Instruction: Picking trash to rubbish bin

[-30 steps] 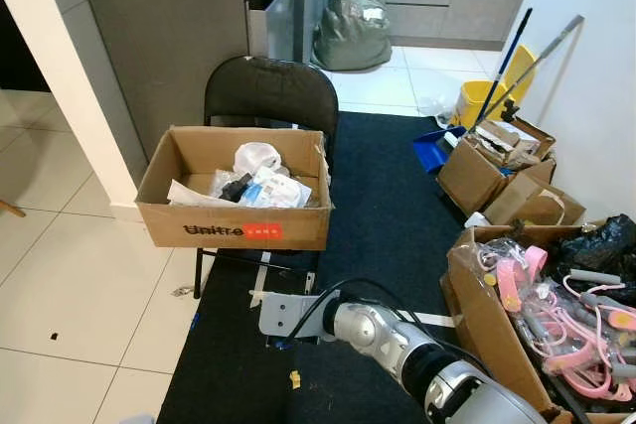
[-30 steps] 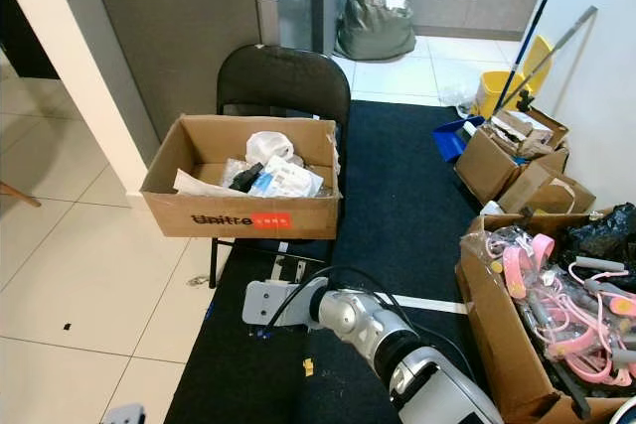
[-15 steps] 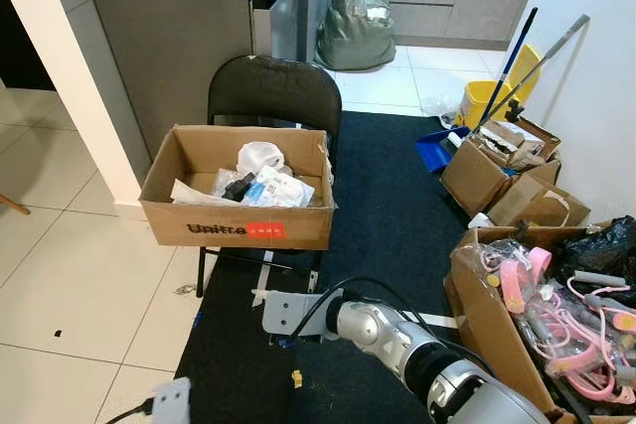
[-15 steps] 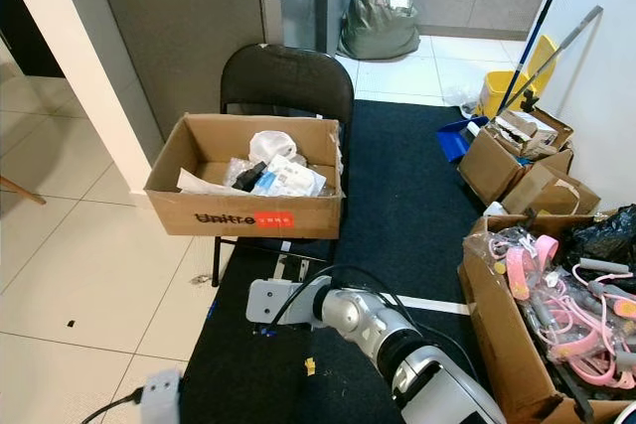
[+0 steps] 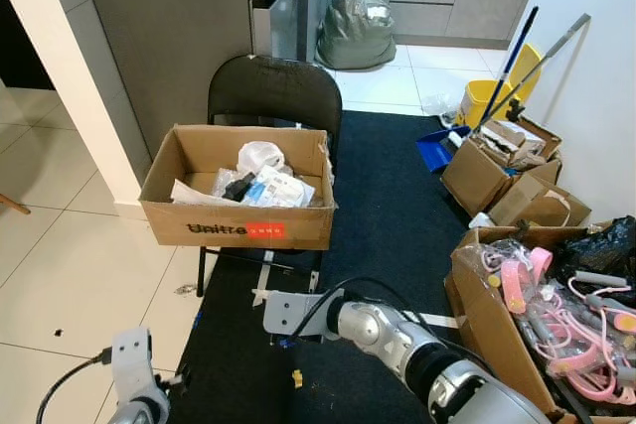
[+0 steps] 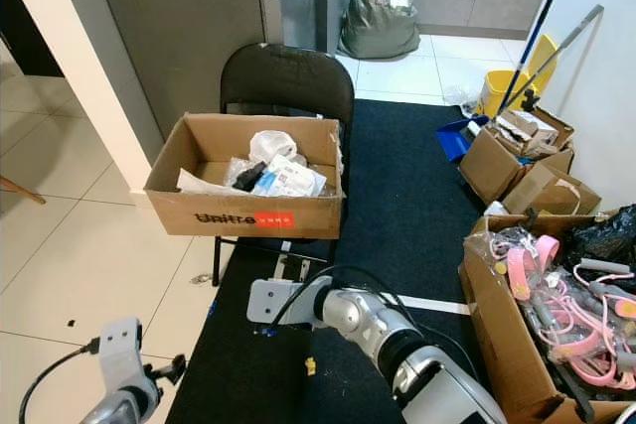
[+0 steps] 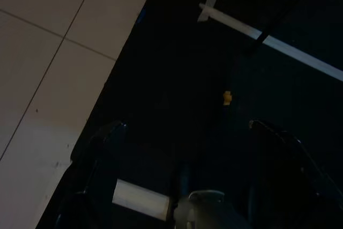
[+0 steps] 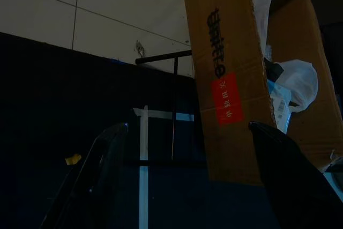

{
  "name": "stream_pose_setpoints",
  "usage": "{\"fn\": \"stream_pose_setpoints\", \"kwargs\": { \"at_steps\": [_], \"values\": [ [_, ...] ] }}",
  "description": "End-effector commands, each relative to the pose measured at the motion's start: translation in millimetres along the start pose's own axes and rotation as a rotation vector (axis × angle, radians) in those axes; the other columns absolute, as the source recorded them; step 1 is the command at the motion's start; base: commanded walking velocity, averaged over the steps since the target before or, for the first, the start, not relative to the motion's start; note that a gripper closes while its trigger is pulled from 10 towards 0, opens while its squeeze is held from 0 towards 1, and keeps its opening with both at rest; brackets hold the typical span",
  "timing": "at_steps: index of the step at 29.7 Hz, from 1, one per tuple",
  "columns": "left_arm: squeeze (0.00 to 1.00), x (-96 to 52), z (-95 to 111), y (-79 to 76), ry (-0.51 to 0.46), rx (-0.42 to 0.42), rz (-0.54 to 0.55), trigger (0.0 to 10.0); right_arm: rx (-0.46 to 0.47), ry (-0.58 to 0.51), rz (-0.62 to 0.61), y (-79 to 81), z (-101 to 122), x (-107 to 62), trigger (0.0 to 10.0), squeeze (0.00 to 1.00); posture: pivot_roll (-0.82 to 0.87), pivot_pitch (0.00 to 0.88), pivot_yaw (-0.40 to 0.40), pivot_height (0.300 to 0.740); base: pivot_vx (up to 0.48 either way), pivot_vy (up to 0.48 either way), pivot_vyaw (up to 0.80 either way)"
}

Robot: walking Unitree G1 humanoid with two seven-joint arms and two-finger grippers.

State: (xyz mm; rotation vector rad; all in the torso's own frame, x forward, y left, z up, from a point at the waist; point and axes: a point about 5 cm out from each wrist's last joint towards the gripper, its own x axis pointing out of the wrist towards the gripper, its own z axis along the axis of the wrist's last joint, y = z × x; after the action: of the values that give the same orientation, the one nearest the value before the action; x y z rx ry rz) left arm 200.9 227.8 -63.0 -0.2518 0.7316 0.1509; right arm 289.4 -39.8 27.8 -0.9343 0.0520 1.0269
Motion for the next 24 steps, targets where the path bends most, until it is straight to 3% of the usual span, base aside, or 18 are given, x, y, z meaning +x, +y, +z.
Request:
{"fn": "stream_pose_setpoints", "kwargs": {
  "at_steps": [1, 12, 24],
  "values": [
    [0.0, -0.8, 2, 3.9, -0.009, 0.002, 0.008, 10.0, 0.001, -0.013, -0.003, -0.7, 2, 0.1, 10.0, 0.0, 0.07, 0.01, 0.023, 0.74, 0.0, 0.0, 0.0],
    [0.0, -0.7, -4, -3.6, -0.006, 0.0, -0.021, 10.0, 0.002, -0.015, -0.003, -0.4, 2, 0.0, 10.0, 0.0, 0.06, 0.016, 0.022, 0.74, 0.0, 0.0, 0.0],
    [0.0, -8.2, -27, -1.3, 0.069, 0.006, -0.025, 10.0, 0.002, -0.017, -0.002, 1.1, 2, -0.2, 10.0, 0.0, 0.06, 0.013, 0.022, 0.74, 0.0, 0.0, 0.0]
  ]
}}
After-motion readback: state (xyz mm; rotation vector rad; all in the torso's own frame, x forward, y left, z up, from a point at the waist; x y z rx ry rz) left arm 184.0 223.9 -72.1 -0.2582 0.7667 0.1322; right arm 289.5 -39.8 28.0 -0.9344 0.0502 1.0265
